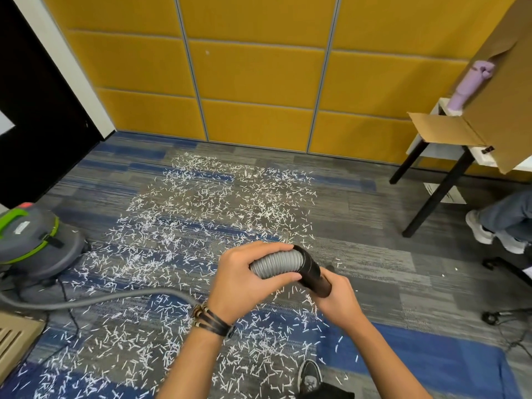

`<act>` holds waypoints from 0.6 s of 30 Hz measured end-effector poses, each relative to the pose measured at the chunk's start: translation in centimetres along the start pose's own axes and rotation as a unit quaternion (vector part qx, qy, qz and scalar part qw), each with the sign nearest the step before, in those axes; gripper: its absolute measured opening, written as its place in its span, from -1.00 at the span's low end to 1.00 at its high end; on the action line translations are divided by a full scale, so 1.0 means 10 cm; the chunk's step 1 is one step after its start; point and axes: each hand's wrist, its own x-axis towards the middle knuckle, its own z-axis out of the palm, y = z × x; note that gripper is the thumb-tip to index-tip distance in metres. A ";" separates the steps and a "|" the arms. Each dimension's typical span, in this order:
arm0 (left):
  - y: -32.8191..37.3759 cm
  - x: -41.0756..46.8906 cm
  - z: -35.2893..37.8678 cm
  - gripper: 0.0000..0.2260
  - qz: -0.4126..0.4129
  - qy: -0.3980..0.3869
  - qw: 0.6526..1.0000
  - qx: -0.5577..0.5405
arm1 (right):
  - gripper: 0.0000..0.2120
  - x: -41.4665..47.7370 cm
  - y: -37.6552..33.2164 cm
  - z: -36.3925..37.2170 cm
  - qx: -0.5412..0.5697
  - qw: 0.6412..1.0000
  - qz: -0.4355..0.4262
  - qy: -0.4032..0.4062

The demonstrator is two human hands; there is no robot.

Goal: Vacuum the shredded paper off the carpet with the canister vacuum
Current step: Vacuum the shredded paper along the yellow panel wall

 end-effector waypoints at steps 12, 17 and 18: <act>-0.16 -0.07 -0.05 -0.57 -0.025 -0.060 0.998 -0.015 | -0.72 -0.17 0.10 0.14 -0.032 0.999 0.023 -0.016; -0.16 -0.10 -0.12 -0.57 -0.030 -0.022 0.999 -0.014 | -0.79 -0.08 -0.02 0.11 -0.048 0.999 -0.003 0.002; -0.18 -0.10 -0.13 -0.58 -0.031 -0.022 0.999 -0.010 | -0.82 -0.05 -0.02 0.12 -0.051 0.999 -0.004 0.004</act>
